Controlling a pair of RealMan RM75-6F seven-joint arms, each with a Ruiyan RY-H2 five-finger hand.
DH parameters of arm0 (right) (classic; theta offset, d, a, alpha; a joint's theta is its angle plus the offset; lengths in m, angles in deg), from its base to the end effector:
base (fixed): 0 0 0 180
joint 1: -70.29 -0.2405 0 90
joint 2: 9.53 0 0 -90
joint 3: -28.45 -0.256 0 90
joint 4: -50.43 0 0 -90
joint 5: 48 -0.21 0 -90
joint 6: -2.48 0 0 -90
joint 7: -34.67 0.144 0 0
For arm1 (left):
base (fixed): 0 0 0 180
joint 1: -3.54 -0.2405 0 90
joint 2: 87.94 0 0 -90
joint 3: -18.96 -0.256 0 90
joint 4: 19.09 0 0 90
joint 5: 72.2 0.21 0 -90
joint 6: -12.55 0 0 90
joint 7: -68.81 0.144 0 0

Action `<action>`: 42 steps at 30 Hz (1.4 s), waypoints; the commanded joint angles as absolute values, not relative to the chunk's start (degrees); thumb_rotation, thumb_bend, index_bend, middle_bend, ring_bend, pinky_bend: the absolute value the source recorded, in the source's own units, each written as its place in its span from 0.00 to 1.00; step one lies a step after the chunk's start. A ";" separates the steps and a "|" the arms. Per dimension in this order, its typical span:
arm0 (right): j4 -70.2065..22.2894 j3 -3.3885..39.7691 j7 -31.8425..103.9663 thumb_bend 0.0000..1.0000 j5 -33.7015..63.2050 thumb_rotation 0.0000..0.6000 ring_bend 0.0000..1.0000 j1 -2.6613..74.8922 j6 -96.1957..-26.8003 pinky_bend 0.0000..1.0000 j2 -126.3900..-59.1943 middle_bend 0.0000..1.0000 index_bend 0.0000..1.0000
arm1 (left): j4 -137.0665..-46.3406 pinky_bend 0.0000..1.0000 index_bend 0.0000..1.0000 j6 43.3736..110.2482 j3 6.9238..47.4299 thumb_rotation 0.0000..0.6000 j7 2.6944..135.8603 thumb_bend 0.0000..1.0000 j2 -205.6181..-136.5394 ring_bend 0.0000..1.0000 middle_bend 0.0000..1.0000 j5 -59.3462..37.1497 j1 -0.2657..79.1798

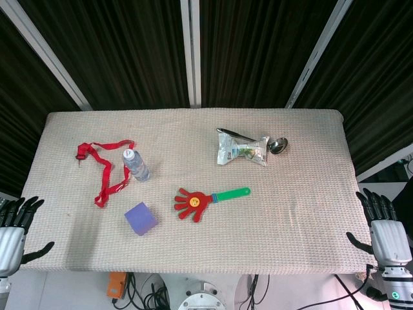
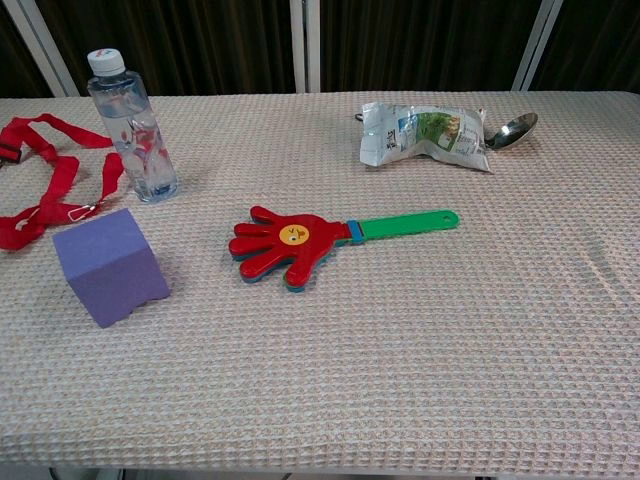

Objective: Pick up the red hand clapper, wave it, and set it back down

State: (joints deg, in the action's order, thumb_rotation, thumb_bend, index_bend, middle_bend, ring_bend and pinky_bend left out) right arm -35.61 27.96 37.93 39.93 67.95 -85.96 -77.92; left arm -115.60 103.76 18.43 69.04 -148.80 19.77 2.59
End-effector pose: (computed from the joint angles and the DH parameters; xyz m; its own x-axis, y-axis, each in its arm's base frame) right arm -0.3283 -0.1592 0.1452 0.3790 -0.0011 0.9254 -0.9254 -0.0001 0.3790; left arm -0.3016 0.1370 0.1711 0.3879 -0.0056 0.9217 0.9215 -0.0180 -0.3880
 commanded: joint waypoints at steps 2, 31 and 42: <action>-38.58 26.74 40.21 0.11 39.43 1.00 0.00 64.08 -79.80 0.00 -76.74 0.00 0.00 | -115.52 0.06 0.11 103.99 18.15 1.00 68.75 0.13 -148.10 0.00 0.07 19.67 2.27; -37.59 14.58 3.38 0.17 11.19 1.00 0.00 29.04 -49.97 0.00 -104.89 0.00 0.00 | -114.57 0.06 0.11 105.44 17.00 1.00 66.43 0.13 -147.65 0.00 0.07 20.33 0.69; -33.37 14.69 0.74 0.17 6.10 1.00 0.00 25.27 -50.52 0.00 -110.44 0.00 0.12 | -114.46 0.06 0.11 104.97 16.73 1.00 64.92 0.13 -147.15 0.00 0.07 20.16 0.63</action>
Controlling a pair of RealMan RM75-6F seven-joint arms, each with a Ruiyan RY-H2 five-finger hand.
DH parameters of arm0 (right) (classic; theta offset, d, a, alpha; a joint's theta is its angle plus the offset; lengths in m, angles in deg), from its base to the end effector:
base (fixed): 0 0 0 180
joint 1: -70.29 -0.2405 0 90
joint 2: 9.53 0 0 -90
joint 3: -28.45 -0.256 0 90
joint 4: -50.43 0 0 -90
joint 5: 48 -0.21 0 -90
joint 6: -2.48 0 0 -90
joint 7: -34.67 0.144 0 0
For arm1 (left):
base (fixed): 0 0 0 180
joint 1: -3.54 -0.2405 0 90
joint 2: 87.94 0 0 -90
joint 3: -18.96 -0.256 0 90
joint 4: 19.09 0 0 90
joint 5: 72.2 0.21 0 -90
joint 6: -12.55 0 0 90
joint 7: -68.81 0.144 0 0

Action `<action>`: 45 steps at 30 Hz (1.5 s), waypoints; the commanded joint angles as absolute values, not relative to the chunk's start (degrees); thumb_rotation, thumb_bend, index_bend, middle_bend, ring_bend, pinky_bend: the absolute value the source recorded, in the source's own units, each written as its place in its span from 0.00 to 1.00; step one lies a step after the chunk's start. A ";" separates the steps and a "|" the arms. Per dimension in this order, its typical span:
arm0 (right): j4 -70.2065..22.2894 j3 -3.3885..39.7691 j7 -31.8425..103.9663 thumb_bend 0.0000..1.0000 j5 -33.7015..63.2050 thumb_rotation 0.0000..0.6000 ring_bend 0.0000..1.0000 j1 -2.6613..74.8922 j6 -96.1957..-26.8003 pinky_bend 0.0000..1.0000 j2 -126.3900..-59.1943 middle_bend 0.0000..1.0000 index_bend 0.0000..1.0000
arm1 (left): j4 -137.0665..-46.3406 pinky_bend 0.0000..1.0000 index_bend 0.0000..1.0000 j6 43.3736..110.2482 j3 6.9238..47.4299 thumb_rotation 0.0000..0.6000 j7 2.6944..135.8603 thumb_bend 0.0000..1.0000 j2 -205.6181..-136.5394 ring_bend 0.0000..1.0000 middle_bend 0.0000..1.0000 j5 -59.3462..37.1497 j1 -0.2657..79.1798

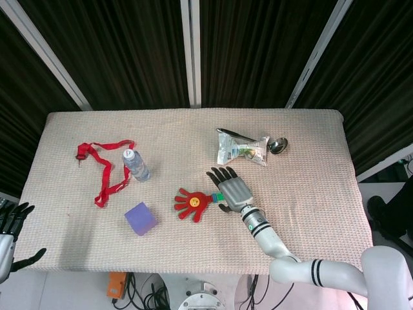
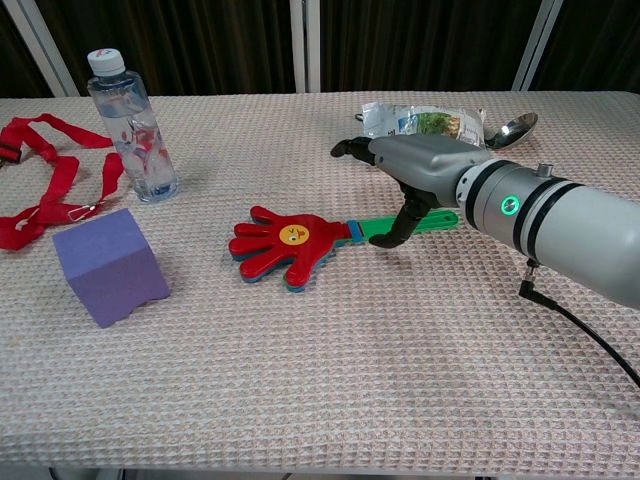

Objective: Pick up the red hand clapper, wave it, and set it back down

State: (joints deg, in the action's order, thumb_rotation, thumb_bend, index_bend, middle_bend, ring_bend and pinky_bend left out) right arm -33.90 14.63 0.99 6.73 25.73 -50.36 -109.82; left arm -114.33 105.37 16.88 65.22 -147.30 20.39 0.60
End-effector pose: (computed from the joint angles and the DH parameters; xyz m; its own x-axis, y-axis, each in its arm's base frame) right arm -0.1011 -0.3242 -0.0763 0.4474 -0.3393 0.8275 -0.8662 -0.3945 0.3066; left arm -0.3106 0.1205 0.1805 0.3696 0.0086 0.9291 0.9291 0.0051 -0.3697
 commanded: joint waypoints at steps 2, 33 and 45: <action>-32.84 14.78 0.74 0.18 5.56 1.00 0.00 24.87 -50.61 0.00 -111.05 0.00 0.16 | -114.44 0.06 0.11 104.73 16.66 1.00 64.75 0.13 -147.08 0.00 0.07 20.03 0.65; -27.16 15.81 1.47 0.25 4.04 1.00 0.00 21.44 -51.20 0.00 -116.50 0.02 0.39 | -112.64 0.06 0.11 106.28 16.83 1.00 63.53 0.13 -147.23 0.00 0.07 20.58 -0.06; -25.91 16.08 1.83 0.29 5.01 1.00 0.00 21.47 -53.00 0.00 -117.79 0.06 0.54 | -112.17 0.06 0.11 106.45 16.72 1.00 62.59 0.13 -147.24 0.00 0.07 20.60 -0.30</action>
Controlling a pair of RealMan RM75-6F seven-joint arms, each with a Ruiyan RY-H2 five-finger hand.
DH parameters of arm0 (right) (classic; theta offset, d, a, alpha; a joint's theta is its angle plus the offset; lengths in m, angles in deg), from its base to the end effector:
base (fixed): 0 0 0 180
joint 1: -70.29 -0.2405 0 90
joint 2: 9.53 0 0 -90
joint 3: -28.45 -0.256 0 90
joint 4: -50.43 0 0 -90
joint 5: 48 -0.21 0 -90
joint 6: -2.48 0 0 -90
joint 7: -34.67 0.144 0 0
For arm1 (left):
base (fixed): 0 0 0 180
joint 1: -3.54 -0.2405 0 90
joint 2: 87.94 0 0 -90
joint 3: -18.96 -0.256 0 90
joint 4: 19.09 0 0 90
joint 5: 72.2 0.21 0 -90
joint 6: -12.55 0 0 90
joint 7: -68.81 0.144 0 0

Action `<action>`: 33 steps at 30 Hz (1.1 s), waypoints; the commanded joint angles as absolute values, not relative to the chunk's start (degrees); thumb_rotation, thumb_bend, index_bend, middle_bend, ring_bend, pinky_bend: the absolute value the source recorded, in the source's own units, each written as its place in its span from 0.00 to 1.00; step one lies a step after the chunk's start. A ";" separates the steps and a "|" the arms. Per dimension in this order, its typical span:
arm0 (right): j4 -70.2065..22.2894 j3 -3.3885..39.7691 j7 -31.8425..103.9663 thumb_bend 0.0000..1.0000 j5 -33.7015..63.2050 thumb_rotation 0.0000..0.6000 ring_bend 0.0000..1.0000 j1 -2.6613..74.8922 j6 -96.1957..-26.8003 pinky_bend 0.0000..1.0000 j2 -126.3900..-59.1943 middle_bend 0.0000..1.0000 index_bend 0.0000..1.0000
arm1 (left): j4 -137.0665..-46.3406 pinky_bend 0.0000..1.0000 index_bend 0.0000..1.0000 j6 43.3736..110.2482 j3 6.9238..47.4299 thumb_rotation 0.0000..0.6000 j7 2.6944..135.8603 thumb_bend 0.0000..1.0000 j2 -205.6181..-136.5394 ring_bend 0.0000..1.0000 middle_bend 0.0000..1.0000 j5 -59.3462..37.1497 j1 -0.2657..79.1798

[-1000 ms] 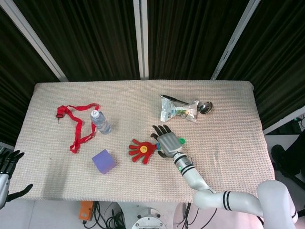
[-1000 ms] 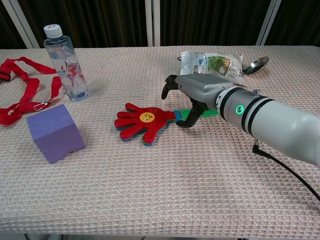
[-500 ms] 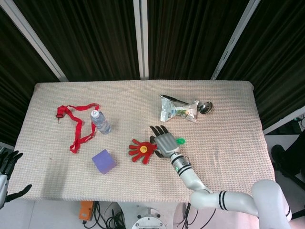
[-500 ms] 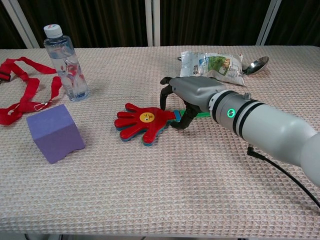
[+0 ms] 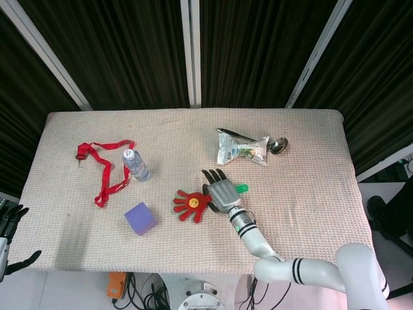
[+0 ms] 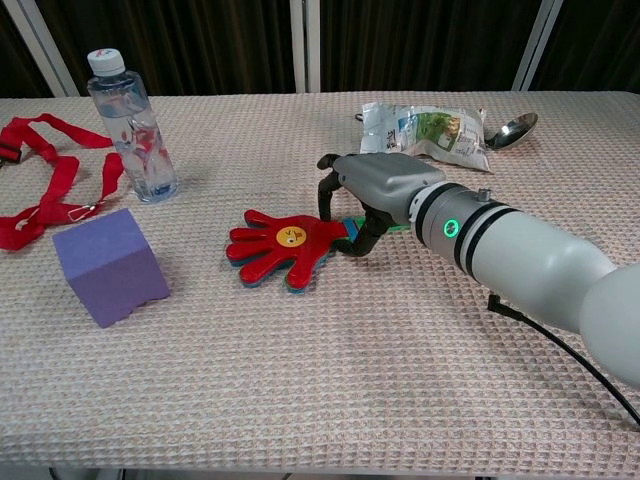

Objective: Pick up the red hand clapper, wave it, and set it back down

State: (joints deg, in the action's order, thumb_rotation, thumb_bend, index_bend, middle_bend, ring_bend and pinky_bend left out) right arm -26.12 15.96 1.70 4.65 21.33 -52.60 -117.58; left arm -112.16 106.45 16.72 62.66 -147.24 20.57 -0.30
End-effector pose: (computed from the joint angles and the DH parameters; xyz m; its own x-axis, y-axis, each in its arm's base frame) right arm -0.0839 -0.3242 -0.1107 0.4484 -0.3339 0.8291 -0.8648 -0.3964 0.3082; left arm -0.3180 0.1146 0.1859 0.3640 0.0005 0.9314 0.9313 0.0134 -0.3639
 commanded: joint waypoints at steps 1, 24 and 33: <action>-25.80 16.16 1.99 0.29 5.30 1.00 0.00 21.57 -53.23 0.00 -117.88 0.07 0.57 | -112.17 0.06 0.11 106.43 16.72 1.00 62.53 0.13 -147.23 0.00 0.07 20.60 -0.29; -31.12 14.49 32.34 0.45 18.63 1.00 0.18 29.66 -57.60 0.27 -112.69 0.48 1.00 | -113.15 0.06 0.11 106.69 16.25 1.00 61.82 0.13 -147.03 0.00 0.07 21.28 -0.62; -34.58 11.26 46.69 0.53 20.12 1.00 0.33 33.51 -60.85 0.61 -112.24 0.48 0.97 | -113.76 0.06 0.11 107.03 16.34 1.00 62.38 0.13 -146.95 0.00 0.07 21.46 -0.75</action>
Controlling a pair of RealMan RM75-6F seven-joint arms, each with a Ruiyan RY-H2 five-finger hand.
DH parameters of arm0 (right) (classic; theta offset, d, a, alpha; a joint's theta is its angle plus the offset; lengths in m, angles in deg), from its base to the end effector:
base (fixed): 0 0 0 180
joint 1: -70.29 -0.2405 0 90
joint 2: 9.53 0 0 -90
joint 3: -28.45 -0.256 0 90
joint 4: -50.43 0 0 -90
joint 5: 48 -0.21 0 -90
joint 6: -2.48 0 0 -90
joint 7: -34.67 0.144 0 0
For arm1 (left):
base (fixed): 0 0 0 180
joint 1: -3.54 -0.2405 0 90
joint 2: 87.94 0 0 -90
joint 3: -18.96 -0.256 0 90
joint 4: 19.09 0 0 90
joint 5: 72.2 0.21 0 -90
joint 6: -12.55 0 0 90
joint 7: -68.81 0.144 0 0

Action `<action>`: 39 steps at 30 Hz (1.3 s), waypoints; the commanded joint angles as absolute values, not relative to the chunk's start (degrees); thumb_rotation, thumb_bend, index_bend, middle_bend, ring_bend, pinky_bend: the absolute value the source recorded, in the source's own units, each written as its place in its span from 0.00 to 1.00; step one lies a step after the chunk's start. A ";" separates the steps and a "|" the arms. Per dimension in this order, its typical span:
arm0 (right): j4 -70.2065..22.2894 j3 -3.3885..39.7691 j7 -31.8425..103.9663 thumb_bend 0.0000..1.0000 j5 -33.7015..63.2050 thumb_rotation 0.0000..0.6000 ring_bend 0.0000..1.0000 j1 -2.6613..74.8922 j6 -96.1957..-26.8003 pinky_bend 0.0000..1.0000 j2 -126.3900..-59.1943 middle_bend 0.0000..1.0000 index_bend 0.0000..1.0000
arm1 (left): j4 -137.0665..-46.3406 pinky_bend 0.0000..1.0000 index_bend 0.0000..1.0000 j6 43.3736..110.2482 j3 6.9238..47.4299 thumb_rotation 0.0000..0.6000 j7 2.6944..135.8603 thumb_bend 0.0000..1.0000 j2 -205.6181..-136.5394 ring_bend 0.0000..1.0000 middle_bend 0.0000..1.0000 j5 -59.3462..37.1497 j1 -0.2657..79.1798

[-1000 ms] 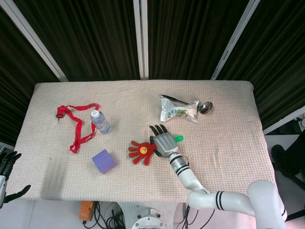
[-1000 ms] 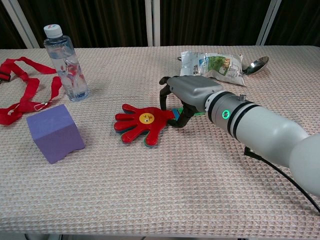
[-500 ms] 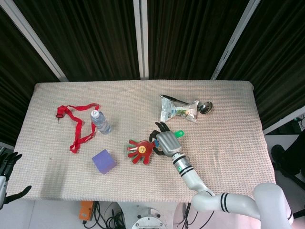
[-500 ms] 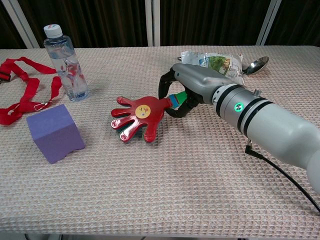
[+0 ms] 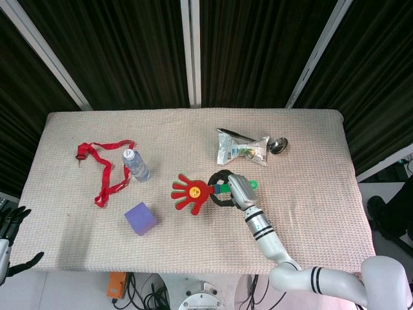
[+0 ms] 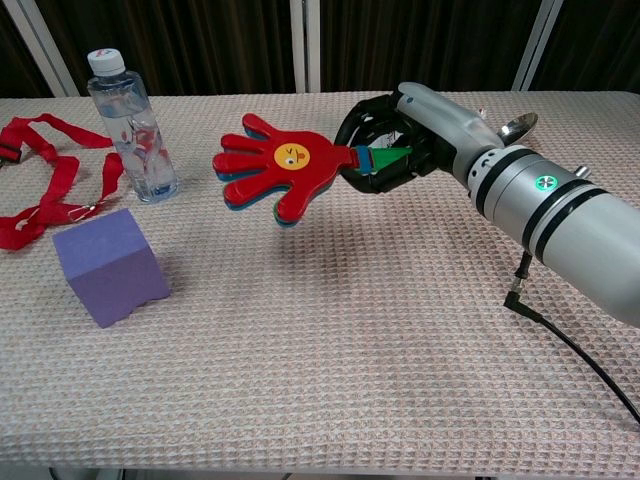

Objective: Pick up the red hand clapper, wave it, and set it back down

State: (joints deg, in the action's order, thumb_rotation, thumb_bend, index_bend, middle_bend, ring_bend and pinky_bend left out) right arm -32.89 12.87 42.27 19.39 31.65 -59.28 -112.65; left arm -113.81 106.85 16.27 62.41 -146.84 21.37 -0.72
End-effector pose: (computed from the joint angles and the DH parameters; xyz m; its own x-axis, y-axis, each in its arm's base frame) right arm -0.0997 -0.3172 -0.0591 -0.2451 -0.3568 0.9015 -0.9224 -0.2004 -0.3301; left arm -0.3122 0.1110 0.1847 0.3382 0.0037 0.9411 0.9410 0.0088 -0.3382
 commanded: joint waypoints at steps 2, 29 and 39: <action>-35.22 10.68 47.86 0.54 19.71 1.00 0.36 33.88 -60.75 0.66 -111.78 0.48 0.97 | -113.63 0.06 0.10 107.20 16.38 1.00 62.30 0.13 -147.10 0.00 0.07 21.54 -0.79; -51.44 -1.54 82.02 0.56 18.79 1.00 0.72 40.97 -53.14 0.96 -97.52 0.67 1.00 | -113.74 0.06 0.10 106.34 16.61 1.00 62.44 0.13 -147.28 0.00 0.07 21.38 -0.24; -42.38 7.33 55.06 0.60 34.52 1.00 0.72 35.92 -53.68 0.96 -93.78 0.68 1.00 | -113.32 0.06 0.10 105.82 16.86 1.00 61.77 0.13 -147.59 0.00 0.07 20.81 0.05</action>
State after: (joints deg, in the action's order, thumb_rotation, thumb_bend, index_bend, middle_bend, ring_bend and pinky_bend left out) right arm -47.35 2.61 72.29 26.01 38.66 -53.97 -96.20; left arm -113.32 105.82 16.86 61.77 -147.60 20.82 0.05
